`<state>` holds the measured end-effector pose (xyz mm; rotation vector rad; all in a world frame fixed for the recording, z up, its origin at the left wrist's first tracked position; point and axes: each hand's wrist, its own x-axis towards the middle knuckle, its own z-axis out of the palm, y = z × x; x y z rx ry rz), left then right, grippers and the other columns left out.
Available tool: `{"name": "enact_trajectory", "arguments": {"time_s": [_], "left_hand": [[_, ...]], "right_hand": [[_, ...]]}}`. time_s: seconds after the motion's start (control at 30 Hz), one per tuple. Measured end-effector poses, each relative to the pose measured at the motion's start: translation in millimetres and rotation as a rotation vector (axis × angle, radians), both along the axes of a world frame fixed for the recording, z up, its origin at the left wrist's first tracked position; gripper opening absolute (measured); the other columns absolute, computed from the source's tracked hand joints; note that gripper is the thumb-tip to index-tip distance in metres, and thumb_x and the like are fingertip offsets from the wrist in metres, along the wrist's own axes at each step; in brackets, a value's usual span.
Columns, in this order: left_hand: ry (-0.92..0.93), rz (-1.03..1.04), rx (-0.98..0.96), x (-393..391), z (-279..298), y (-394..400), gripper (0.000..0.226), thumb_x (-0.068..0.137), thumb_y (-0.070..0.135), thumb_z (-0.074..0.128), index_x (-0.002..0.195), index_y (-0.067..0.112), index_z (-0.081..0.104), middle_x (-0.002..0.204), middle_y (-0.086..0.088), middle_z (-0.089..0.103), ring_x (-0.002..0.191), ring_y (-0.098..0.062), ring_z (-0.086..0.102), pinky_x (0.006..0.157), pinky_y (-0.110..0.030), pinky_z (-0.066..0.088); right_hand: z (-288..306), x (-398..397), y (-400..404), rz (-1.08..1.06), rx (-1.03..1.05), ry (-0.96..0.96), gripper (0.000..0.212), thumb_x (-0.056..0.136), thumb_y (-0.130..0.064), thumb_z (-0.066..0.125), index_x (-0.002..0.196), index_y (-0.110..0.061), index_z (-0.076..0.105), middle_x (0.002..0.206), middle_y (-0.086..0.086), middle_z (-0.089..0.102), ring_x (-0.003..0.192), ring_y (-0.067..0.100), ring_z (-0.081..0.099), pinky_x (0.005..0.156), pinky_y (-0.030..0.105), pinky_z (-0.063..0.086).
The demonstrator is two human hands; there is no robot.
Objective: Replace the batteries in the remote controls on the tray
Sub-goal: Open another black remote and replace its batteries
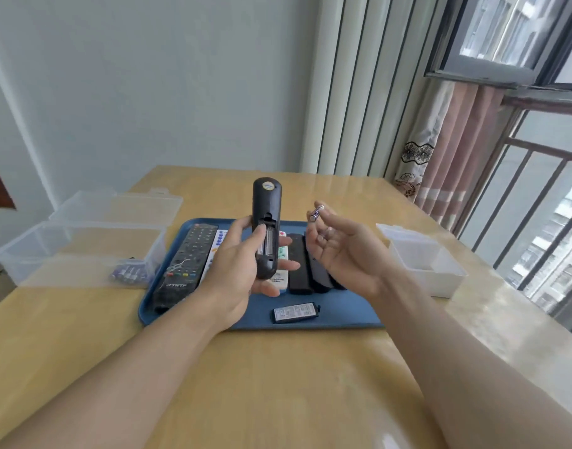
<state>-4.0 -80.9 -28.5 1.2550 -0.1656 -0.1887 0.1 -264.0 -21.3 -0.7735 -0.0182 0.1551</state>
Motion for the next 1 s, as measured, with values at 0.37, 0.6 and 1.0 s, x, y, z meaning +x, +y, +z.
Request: {"name": "enact_trajectory", "arguments": {"time_s": [0.37, 0.6, 1.0], "left_hand": [[0.023, -0.137, 0.008, -5.7, -2.5, 3.9, 0.03, 0.108, 0.025, 0.047, 0.138, 0.03, 0.048, 0.12, -0.008, 0.072, 0.093, -0.03, 0.077, 0.051, -0.04, 0.058], [0.071, -0.241, -0.034, -5.9, -5.0, 5.1, 0.031, 0.111, 0.03, 0.037, 0.134, 0.017, 0.054, 0.126, -0.015, 0.07, 0.101, -0.034, 0.075, 0.067, -0.052, 0.06], [0.059, -0.262, -0.027, -5.4, -10.2, 9.1, 0.032, 0.112, 0.027, 0.033, 0.133, 0.02, 0.055, 0.125, -0.013, 0.071, 0.102, -0.034, 0.074, 0.066, -0.052, 0.06]], "right_hand": [[-3.7, -40.0, 19.9, -0.467, -1.015, -0.382, 0.018, 0.089, -0.016, 0.076, 0.104, -0.017, 0.066, 0.081, 0.001, 0.076, 0.05, 0.012, 0.046, 0.049, 0.02, 0.037], [-9.3, -42.4, 30.5, -0.442, -1.035, -0.522, 0.015, 0.089, -0.004, 0.073, 0.096, -0.015, 0.065, 0.081, 0.004, 0.074, 0.052, 0.032, 0.035, 0.063, 0.039, 0.063], [-6.2, -43.1, 29.8, -0.483, -1.155, -0.586, 0.018, 0.088, -0.003, 0.073, 0.1, -0.016, 0.077, 0.093, 0.011, 0.056, 0.052, 0.015, 0.036, 0.058, 0.013, 0.054]]}}
